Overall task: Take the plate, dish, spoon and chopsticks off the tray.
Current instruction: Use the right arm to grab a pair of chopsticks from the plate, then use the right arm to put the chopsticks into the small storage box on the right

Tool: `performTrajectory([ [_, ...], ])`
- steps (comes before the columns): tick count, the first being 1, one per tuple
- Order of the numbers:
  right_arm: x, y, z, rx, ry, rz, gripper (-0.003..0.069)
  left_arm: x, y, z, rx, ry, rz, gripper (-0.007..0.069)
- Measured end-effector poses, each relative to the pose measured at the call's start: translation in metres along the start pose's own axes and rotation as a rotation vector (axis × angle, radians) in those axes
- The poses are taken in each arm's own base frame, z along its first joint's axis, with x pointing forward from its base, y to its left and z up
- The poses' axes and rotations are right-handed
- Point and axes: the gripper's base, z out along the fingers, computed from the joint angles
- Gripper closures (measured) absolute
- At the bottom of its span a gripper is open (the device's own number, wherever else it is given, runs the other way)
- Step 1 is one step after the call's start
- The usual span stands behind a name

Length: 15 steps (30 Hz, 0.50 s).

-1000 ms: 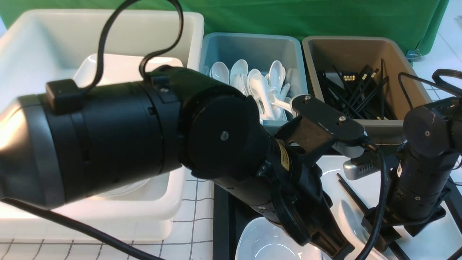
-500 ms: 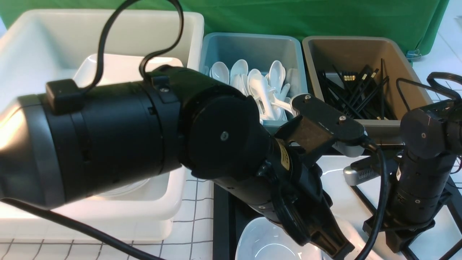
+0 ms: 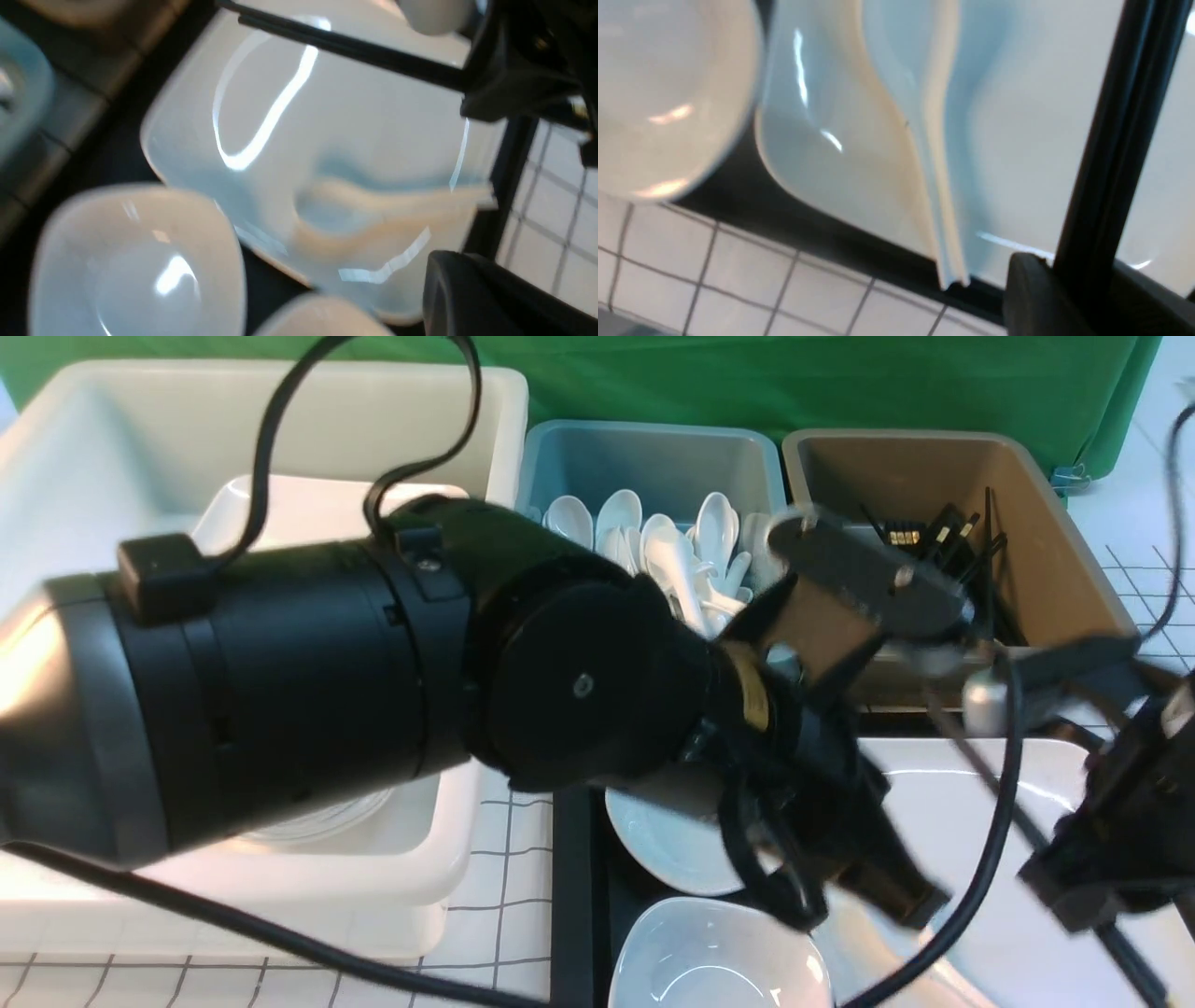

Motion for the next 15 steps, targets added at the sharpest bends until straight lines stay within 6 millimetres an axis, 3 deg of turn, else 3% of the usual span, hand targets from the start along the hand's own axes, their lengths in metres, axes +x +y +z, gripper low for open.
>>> performTrajectory([
  [5,-0.029,-0.018,-0.047,0.046,-0.275,0.053,0.0536,-0.037,0.008,-0.017,-0.064,-0.207,0.022,0.0627],
  [7,-0.052,-0.037,-0.072,0.078,-0.425,0.105,0.0536,-0.055,0.022,-0.03,-0.099,-0.304,-0.021,0.0627],
  [9,-0.074,-0.055,-0.084,0.105,-0.519,0.136,0.0536,-0.068,0.038,-0.04,-0.129,-0.375,-0.074,0.0627],
  [12,-0.106,-0.078,-0.086,0.136,-0.6,0.159,0.0536,-0.078,0.057,-0.046,-0.171,-0.427,-0.109,0.0627],
  [15,-0.141,-0.098,-0.068,0.15,-0.626,0.176,0.0536,-0.079,0.07,-0.043,-0.196,-0.427,-0.128,0.0627],
])
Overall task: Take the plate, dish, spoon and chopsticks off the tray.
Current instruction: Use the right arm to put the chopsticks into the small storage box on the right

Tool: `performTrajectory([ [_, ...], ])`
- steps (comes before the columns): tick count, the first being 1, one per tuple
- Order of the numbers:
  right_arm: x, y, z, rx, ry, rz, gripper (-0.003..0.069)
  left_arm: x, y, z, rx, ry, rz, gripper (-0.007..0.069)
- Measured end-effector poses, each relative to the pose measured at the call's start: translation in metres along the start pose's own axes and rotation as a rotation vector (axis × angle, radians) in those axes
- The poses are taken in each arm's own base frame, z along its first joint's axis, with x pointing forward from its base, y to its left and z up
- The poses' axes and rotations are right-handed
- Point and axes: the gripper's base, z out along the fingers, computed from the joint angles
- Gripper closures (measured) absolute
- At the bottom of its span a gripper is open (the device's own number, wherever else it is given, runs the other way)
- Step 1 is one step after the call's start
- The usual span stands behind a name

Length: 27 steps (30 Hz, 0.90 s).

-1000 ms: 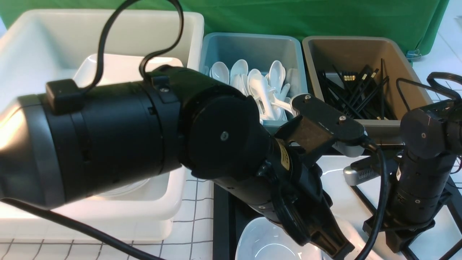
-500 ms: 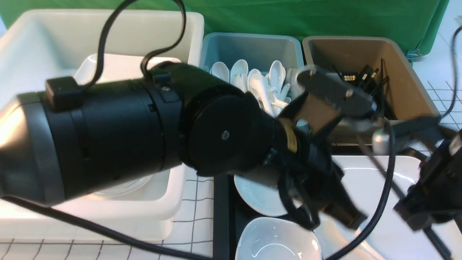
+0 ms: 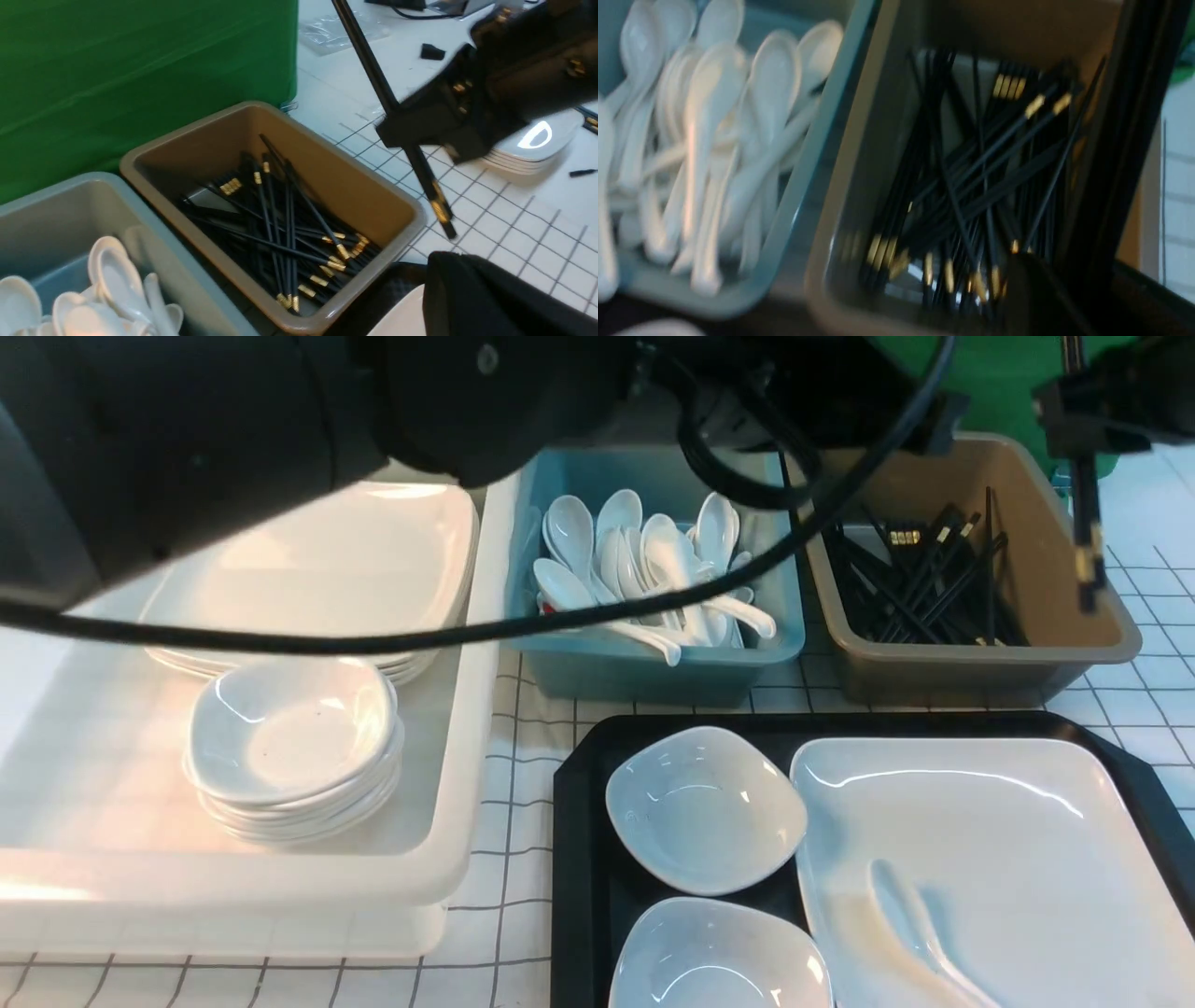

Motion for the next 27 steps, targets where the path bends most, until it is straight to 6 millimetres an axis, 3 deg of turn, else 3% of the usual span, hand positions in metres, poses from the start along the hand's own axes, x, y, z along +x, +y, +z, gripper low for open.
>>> performTrajectory([
  [1,-0.003,0.0,0.001,0.001,-0.009,-0.001,0.0536,0.0,0.0,0.001,0.0,0.002,0.0,0.0627],
  [5,-0.011,-0.009,0.063,0.007,-0.001,0.028,0.0536,0.018,0.006,0.016,-0.016,0.108,-0.007,0.0627],
  [9,-0.005,-0.013,0.107,0.013,-0.001,0.043,0.0536,0.031,0.008,0.028,-0.019,0.173,-0.008,0.0627],
  [13,0.001,-0.014,0.126,0.013,0.012,0.047,0.051,0.031,0.008,0.03,-0.02,0.162,-0.008,0.0627],
  [16,0.003,-0.013,0.129,0.01,0.029,0.047,0.0382,0.029,0.008,0.03,-0.019,0.139,-0.008,0.0627],
  [17,0.004,-0.013,0.128,0.009,0.035,0.047,0.0373,0.029,0.008,0.03,-0.019,0.139,-0.008,0.0627],
  [19,0.003,-0.012,0.115,0.0,0.108,0.037,0.0283,0.031,0.008,0.03,-0.02,0.161,-0.008,0.0627],
  [22,0.0,-0.012,0.092,-0.004,0.173,0.021,0.0291,0.034,0.008,0.029,-0.019,0.198,-0.01,0.0627],
  [25,-0.006,-0.008,0.035,-0.017,0.235,-0.022,0.0426,0.042,0.006,0.027,0.008,0.29,0.007,0.0627],
  [26,-0.011,-0.006,-0.002,-0.016,0.211,-0.038,0.0525,0.048,0.003,0.025,0.049,0.359,0.031,0.0627],
  [27,-0.012,-0.004,-0.021,-0.013,0.187,-0.045,0.057,0.052,0.0,0.024,0.093,0.405,0.052,0.0627],
])
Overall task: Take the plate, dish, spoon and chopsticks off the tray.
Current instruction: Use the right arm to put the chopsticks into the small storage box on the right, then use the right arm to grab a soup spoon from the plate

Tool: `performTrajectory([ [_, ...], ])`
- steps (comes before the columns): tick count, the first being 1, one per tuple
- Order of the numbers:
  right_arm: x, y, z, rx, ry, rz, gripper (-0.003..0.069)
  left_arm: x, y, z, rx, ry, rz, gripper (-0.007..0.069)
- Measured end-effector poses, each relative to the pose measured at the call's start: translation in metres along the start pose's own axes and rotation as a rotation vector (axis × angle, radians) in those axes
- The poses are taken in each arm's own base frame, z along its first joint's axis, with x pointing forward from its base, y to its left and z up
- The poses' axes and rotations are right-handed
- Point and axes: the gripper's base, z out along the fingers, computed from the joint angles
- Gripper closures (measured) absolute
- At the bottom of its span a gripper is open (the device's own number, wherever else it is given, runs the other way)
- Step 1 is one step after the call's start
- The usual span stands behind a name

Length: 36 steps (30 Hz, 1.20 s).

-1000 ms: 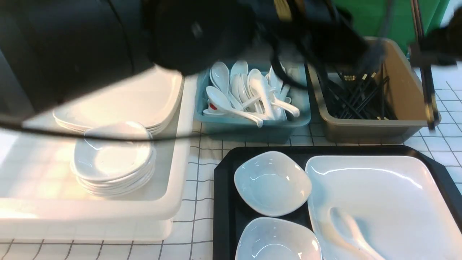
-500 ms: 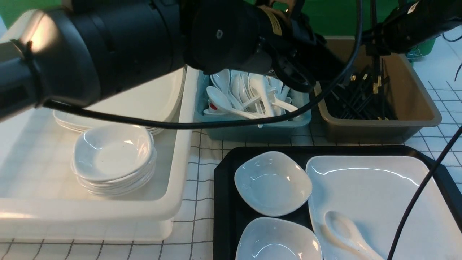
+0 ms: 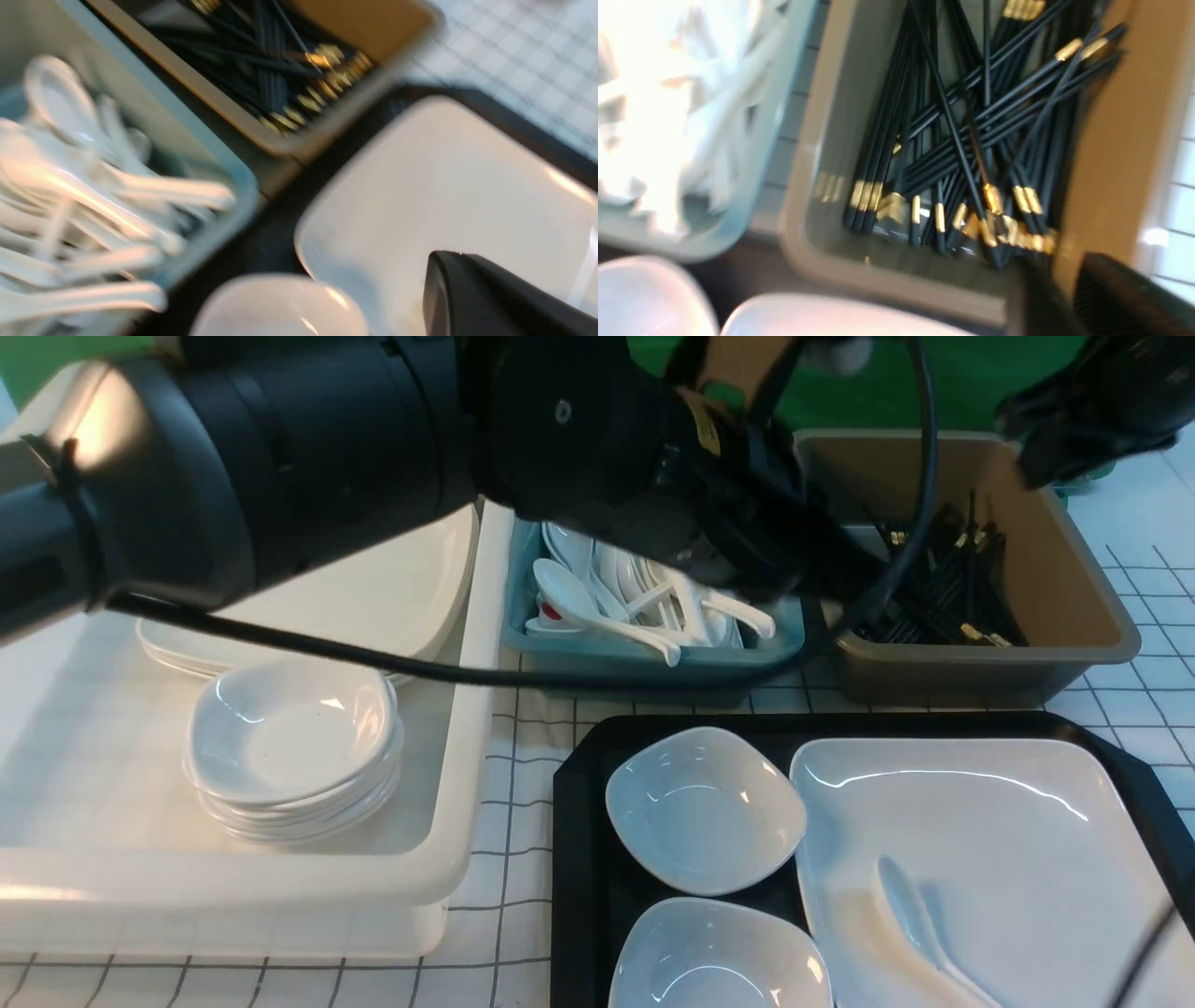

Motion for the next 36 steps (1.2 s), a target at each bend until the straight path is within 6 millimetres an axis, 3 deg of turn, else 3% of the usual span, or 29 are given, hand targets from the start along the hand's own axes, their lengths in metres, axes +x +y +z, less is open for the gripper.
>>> performTrajectory([
  [1,0.004,0.002,-0.023,0.006,-0.031,-0.004,0.0607,0.004,-0.005,0.002,0.051,0.045,0.034,0.0627],
  [2,0.006,0.003,-0.033,0.009,-0.047,-0.006,0.0617,0.004,-0.006,0.002,0.06,0.042,0.043,0.0627],
  [3,0.017,0.007,-0.067,0.016,-0.093,-0.009,0.0636,0.011,-0.017,0.006,0.16,0.109,0.12,0.0627],
  [4,0.024,0.009,-0.077,0.015,-0.101,-0.009,0.0642,0.013,-0.023,0.008,0.205,0.122,0.163,0.0627],
  [5,0.038,0.014,-0.102,0.014,-0.135,-0.009,0.0648,0.019,-0.035,0.014,0.275,0.159,0.234,0.0627],
  [6,0.05,0.018,-0.115,0.011,-0.146,-0.009,0.065,0.023,-0.043,0.019,0.317,0.18,0.28,0.0627],
  [9,0.083,0.026,-0.133,-0.004,-0.137,-0.015,0.0652,0.032,-0.06,0.032,0.374,0.224,0.349,0.0627],
  [12,0.126,0.034,-0.132,-0.02,-0.072,-0.023,0.0653,0.04,-0.072,0.048,0.398,0.248,0.384,0.0627],
  [18,0.187,0.046,-0.102,-0.074,0.093,0.019,0.0653,0.051,-0.086,0.067,0.43,0.265,0.481,0.0613],
  [23,0.221,0.058,-0.066,-0.178,0.215,0.039,0.061,0.054,-0.086,0.069,0.427,0.294,0.476,0.0584],
  [27,0.24,0.064,-0.03,-0.245,0.259,0.024,0.0407,0.051,-0.069,0.06,0.343,0.343,0.36,0.0577],
  [28,0.242,0.065,-0.029,-0.248,0.263,0.023,0.0394,0.05,-0.068,0.06,0.341,0.343,0.352,0.0577],
  [29,0.244,0.065,-0.016,-0.252,0.274,0.024,0.0308,0.049,-0.059,0.055,0.311,0.358,0.327,0.0576],
  [31,0.245,0.067,-0.002,-0.259,0.297,0.012,0.0223,0.048,-0.047,0.049,0.284,0.384,0.307,0.0576],
  [36,0.241,0.082,0.028,-0.277,0.346,-0.077,0.0176,0.05,-0.032,0.042,0.263,0.437,0.255,0.0576],
])
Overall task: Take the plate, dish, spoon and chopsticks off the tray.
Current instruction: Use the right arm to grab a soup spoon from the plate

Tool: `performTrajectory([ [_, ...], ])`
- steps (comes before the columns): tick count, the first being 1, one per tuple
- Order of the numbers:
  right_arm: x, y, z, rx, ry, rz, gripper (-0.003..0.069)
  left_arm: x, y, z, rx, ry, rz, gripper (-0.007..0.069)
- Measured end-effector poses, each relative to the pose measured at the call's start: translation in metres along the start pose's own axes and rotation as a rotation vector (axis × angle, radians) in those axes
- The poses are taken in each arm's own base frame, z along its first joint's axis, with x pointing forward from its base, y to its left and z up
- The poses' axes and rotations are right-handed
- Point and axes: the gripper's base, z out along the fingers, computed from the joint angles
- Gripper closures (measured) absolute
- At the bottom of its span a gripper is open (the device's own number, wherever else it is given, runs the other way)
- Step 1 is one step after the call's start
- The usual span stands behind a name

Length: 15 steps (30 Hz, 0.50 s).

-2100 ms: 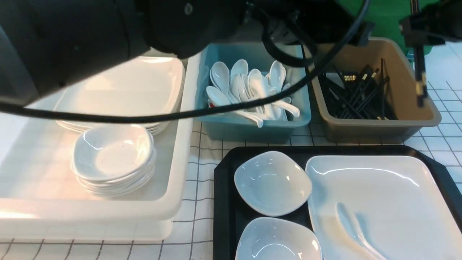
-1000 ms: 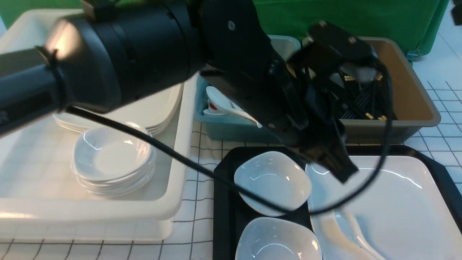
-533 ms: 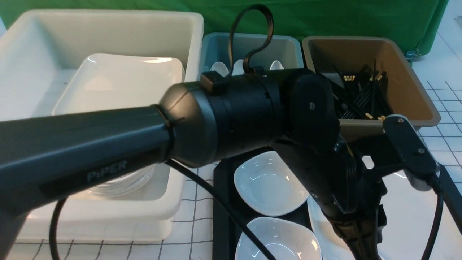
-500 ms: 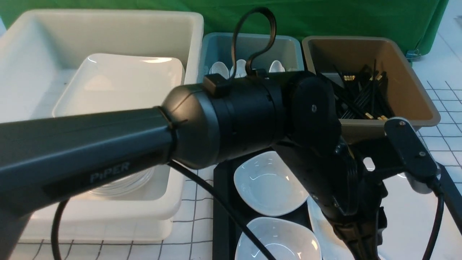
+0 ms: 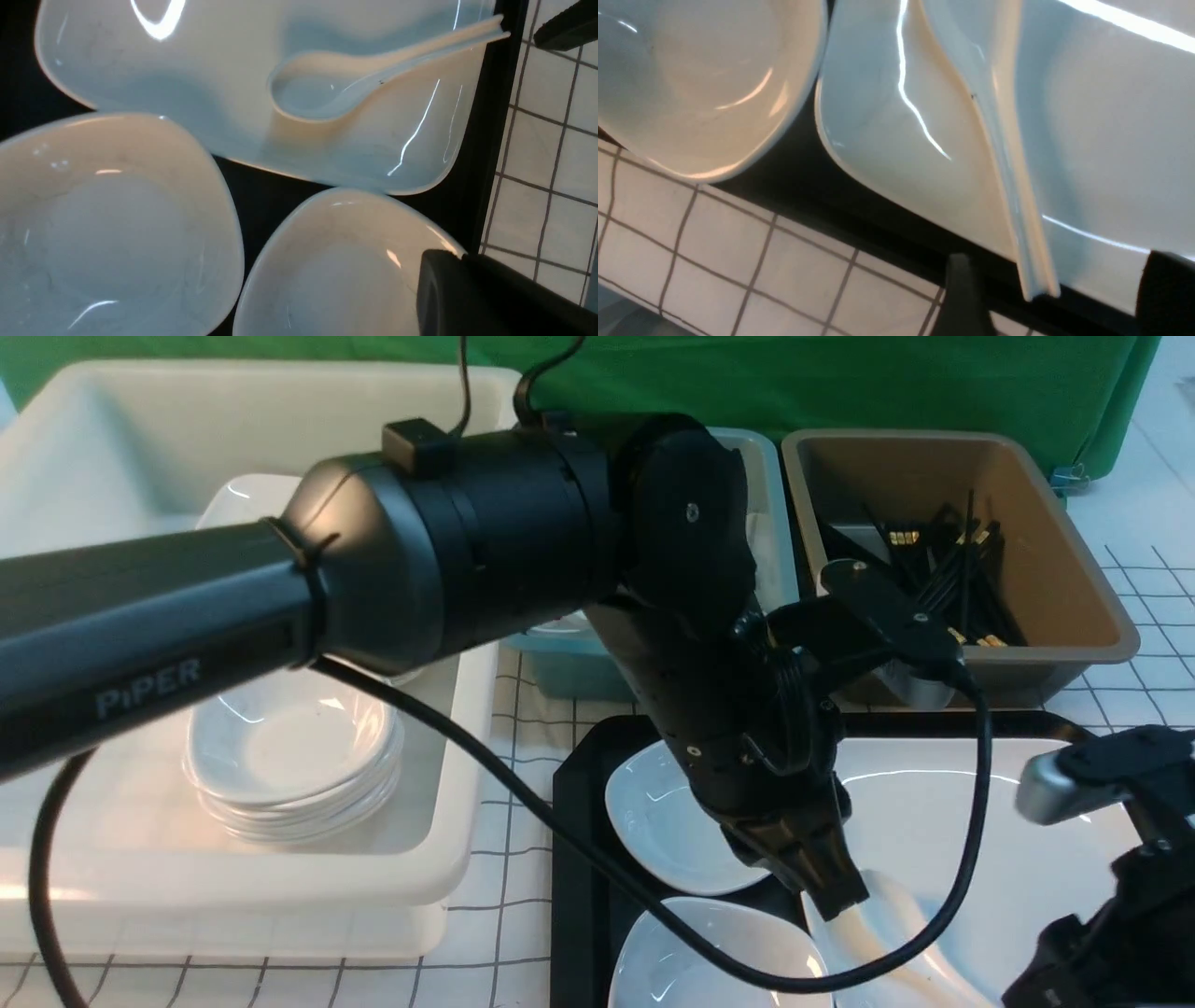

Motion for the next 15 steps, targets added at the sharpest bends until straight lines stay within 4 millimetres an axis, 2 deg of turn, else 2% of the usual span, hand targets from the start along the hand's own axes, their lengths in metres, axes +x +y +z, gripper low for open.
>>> performTrajectory([
  [1,-0.005,0.004,0.015,0.015,0.041,-0.042,0.0174,0.002,0.001,0.0,-0.001,0.017,-0.006,0.0576],
  [5,-0.012,0.01,0.046,0.07,0.141,-0.112,0.0174,0.004,0.0,-0.001,0.01,0.044,-0.018,0.0576],
  [9,-0.017,0.011,0.068,0.086,0.164,-0.105,0.0189,0.005,0.0,-0.001,0.004,0.048,-0.015,0.0576],
  [12,-0.022,0.009,0.074,0.1,0.161,-0.104,0.03,0.006,0.001,-0.004,-0.013,0.053,-0.013,0.0576],
  [15,-0.025,0.009,0.072,0.099,0.181,-0.122,0.0511,0.006,0.002,-0.007,-0.04,0.057,-0.012,0.0576],
])
